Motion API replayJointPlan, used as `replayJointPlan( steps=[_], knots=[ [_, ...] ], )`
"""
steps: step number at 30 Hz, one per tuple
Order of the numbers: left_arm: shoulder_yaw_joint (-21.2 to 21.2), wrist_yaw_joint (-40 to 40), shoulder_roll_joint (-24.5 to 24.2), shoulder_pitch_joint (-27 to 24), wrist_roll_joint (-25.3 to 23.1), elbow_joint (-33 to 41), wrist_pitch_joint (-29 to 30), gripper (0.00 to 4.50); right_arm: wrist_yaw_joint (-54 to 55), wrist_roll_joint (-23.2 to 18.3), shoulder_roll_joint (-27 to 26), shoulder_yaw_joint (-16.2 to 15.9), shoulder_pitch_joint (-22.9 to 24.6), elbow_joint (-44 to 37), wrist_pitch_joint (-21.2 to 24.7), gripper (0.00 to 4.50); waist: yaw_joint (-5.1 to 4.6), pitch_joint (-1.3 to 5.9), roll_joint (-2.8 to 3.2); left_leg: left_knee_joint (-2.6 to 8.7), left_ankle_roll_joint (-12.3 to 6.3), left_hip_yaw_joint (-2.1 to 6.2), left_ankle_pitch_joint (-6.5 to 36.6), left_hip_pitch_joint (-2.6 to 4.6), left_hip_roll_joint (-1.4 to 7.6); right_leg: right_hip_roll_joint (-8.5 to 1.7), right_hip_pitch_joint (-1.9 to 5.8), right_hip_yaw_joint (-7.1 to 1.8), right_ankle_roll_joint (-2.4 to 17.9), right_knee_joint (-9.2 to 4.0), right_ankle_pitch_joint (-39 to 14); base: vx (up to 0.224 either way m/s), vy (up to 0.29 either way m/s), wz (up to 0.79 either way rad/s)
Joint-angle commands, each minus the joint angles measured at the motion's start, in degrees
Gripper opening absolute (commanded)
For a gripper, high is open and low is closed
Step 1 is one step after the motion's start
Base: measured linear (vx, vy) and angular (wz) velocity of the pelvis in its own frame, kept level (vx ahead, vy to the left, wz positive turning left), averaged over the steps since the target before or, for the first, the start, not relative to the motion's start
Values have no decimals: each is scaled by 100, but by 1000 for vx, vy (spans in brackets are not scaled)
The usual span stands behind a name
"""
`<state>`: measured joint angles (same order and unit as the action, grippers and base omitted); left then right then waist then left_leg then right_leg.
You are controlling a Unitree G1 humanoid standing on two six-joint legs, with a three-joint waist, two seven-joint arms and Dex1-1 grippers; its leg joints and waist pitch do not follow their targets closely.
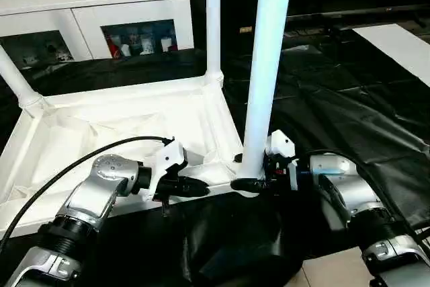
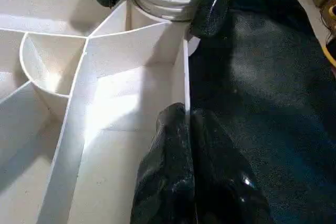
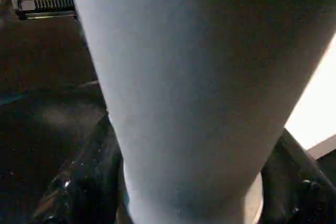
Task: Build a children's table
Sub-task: Rotate leg to tighten
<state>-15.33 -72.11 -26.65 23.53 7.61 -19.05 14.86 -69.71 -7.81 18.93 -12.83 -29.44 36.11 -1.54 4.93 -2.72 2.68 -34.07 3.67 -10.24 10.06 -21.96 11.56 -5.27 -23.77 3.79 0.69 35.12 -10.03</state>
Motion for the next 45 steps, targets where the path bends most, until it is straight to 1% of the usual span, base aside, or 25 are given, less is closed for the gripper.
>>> replayJointPlan(
  steps=[1,2,3,4,7,9,10,11,13,15,16,17,19,21,22,24,26,29,32,35,38,39,42,43,45],
  knots=[
    [-22,-128,-16,93,115,185,-41,0,122,170,-53,-71,-96,228,119,275,18,356,-62,431,-220,27,1450,75,138,-266,292,-205,1153,-444,-1672,0,0,0],
    [-23,-127,-29,77,118,201,-43,0,153,160,-77,-55,-102,257,112,274,19,358,-62,428,-221,26,1436,73,138,-267,294,-206,1155,-442,-1659,0,0,0],
    [-22,-121,-40,61,122,219,-39,0,235,125,-123,-7,-104,274,129,274,27,359,-13,428,-211,32,1448,77,138,-269,288,-205,1164,-439,-1660,0,0,0],
    [-23,-109,-42,48,117,223,-43,0,381,100,-184,60,-119,321,130,274,11,356,-32,433,-198,28,1470,76,139,-259,286,-204,1169,-443,-1633,0,0,0],
    [-35,50,36,56,36,140,-78,0,1156,29,-466,372,-212,601,76,274,-19,354,-19,445,-122,42,1556,82,132,-263,288,-198,1167,-448,-1713,0,0,0],
    [-11,580,298,177,-161,-156,-95,0,1958,-152,-848,708,-255,873,179,274,-68,346,10,455,-48,45,1627,91,124,-264,271,-205,1167,-459,-1776,0,0,0],
    [1,812,410,232,-246,-285,-104,0,2230,-217,-991,815,-258,959,219,273,-73,355,3,454,17,45,1690,130,122,-261,260,-203,1137,-480,-1849,0,0,0],
    [15,1368,734,359,-387,-563,-31,0,2889,-260,-1347,947,-237,1089,325,273,-87,344,58,468,56,58,1739,122,126,-258,256,-205,1133,-472,-1840,0,0,0],
    [13,1525,828,387,-424,-620,10,0,3075,-271,-1447,981,-230,1116,373,273,-109,345,31,481,128,65,1893,138,120,-263,270,-197,1073,-501,-1940,0,0,0],
    [-19,1931,1128,469,-508,-763,111,0,3739,-165,-1773,1018,-263,1236,280,273,-127,312,58,496,150,65,2072,144,120,-266,243,-195,1037,-524,-2095,0,0,0],
    [-24,2317,1360,547,-597,-886,177,0,4202,-159,-1956,1107,-337,1382,328,273,-146,287,89,512,206,83,2347,179,116,-269,234,-178,959,-560,-2416,0,0,0],
    [-8,2759,1637,643,-684,-1036,282,0,4793,-92,-2131,1173,-439,1579,331,273,-183,259,61,509,271,81,2616,239,92,-264,196,-163,855,-617,-2845,0,0,0],
    [40,3475,2018,799,-838,-1305,350,0,5439,45,-2300,1186,-570,1827,296,273,-170,269,38,479,263,98,2721,293,64,-285,173,-155,680,-690,-3257,0,0,0],
    [43,3816,2187,919,-969,-1557,257,0,5765,71,-2411,1288,-665,1990,267,273,-164,267,20,486,188,108,2666,282,47,-279,162,-146,531,-740,-3425,0,0,0],
    [43,3816,2187,919,-969,-1557,257,0,5765,71,-2411,1288,-665,1990,267,272,-151,266,31,482,141,116,2742,318,37,-274,139,-132,465,-770,-3523,0,0,0],
    [5,4104,2353,1110,-1157,-1990,14,0,6236,223,-2525,1387,-773,2130,135,272,-167,290,37,535,82,137,2601,250,38,-275,208,-113,399,-772,-3407,0,0,0],
    [5,4125,2382,1147,-1187,-2073,-48,0,6285,260,-2551,1396,-803,2167,95,272,-156,293,65,541,46,125,2692,309,47,-278,170,-116,436,-811,-3302,0,0,0],
    [8,3984,2357,1140,-1190,-2053,-26,0,6363,422,-2511,1296,-820,2219,11,272,-174,302,54,590,22,144,2659,225,54,-288,227,-106,445,-790,-3195,0,0,0],
    [-23,3764,2234,1123,-1217,-2065,-108,0,6123,395,-2492,1306,-806,2212,-137,272,-173,303,53,584,-16,145,2643,217,49,-312,225,-118,439,-797,-3260,0,0,0],
    [-99,3372,2023,1061,-1223,-2028,-363,0,5713,325,-2374,1323,-734,2015,-314,342,-171,306,26,586,-61,140,2600,194,48,-327,227,-122,414,-802,-3324,0,0,0],
    [-113,3131,1835,985,-1215,-1961,-470,0,5535,365,-2211,1305,-714,1909,-461,358,-189,310,10,615,-105,153,2352,112,56,-340,289,-121,394,-780,-3266,0,0,0],
    [-126,3040,1780,955,-1207,-1922,-524,0,5413,321,-2149,1329,-700,1831,-475,378,-195,314,6,615,-101,149,2316,114,62,-342,283,-125,408,-777,-3238,0,0,0],
    [-106,2941,1627,897,-1212,-1855,-577,0,5113,219,-2010,1372,-682,1671,-490,388,-181,330,-14,606,-167,122,2090,114,76,-335,285,-152,541,-742,-2935,0,0,0],
    [-114,2834,1552,872,-1207,-1818,-656,0,4840,203,-1906,1318,-663,1580,-489,397,-170,333,-63,596,-211,110,1996,113,78,-335,287,-153,597,-742,-2842,0,0,0],
    [-125,2562,1400,807,-1140,-1716,-847,0,4171,216,-1619,1127,-577,1338,-571,409,-124,353,-48,583,-272,101,1804,101,92,-339,311,-164,651,-704,-2617,0,0,0]
  ],
)
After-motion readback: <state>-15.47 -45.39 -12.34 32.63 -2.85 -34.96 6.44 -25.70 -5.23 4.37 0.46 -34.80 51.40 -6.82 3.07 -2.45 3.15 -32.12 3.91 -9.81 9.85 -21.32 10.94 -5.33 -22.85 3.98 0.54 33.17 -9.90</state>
